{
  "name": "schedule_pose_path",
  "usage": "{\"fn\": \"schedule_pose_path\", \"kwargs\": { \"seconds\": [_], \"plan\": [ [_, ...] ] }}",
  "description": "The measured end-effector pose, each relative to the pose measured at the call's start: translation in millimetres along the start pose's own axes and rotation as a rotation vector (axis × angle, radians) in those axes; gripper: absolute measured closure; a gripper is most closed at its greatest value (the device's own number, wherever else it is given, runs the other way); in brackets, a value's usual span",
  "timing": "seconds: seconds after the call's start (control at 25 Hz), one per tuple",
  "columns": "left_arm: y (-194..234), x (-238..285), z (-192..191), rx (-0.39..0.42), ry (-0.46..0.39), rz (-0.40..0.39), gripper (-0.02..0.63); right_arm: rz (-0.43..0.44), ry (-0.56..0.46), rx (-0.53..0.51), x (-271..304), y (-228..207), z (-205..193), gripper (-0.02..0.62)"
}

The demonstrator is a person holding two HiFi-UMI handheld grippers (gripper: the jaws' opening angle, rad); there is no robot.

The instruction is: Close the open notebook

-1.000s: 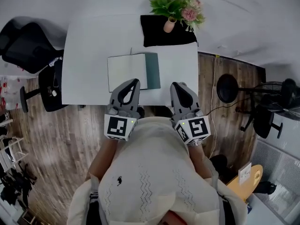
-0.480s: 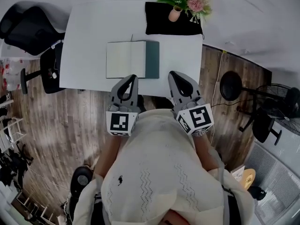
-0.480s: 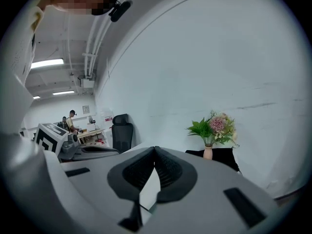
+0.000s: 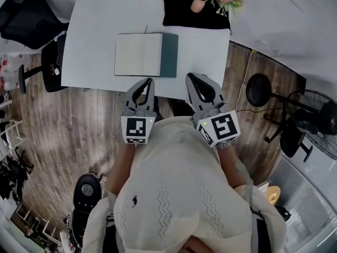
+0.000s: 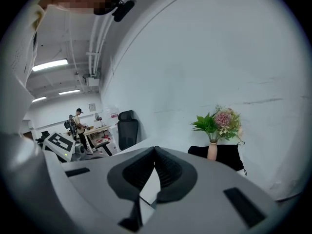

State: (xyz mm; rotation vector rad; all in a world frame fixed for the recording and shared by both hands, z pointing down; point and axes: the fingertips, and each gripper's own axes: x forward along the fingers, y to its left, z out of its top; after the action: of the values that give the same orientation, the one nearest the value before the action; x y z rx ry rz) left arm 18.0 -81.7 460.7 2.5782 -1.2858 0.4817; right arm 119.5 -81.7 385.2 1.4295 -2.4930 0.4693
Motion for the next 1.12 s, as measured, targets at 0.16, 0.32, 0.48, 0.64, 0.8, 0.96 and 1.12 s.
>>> {"fn": "schedule_pose_path", "kwargs": {
  "seconds": [0.16,0.32,0.48,0.64,0.8,0.96,1.12],
  "plan": [
    [-5.5,9.9,-29.3,0.022,0.066,-0.029,0.592,0.006,0.017,-0.007,0.2,4.2,-4.3,0.594],
    [-9.9,19.5,-58.8,0.049,0.134,-0.064,0.592,0.002,0.023,0.0,-1.9,9.7,-9.7,0.594],
    [-15.1,27.5,-78.6,0.064,0.187,-0.109,0.591,-0.013,0.043,0.004,-5.2,14.1,-17.7,0.594],
    [-17.8,36.3,-108.7,0.076,0.254,-0.152,0.591,-0.039,0.048,0.034,-7.0,14.9,-23.7,0.594],
    [-20.6,41.6,-131.6,0.081,0.315,-0.192,0.589,-0.079,0.053,0.047,-12.4,12.8,-27.7,0.594],
    [-23.5,46.8,-137.8,0.025,0.346,-0.233,0.534,-0.128,0.056,0.068,-18.6,8.2,-32.5,0.594],
    [-27.2,51.8,-146.1,0.079,0.373,-0.262,0.506,-0.174,0.058,0.092,-26.3,6.4,-37.2,0.594]
  ]
}}
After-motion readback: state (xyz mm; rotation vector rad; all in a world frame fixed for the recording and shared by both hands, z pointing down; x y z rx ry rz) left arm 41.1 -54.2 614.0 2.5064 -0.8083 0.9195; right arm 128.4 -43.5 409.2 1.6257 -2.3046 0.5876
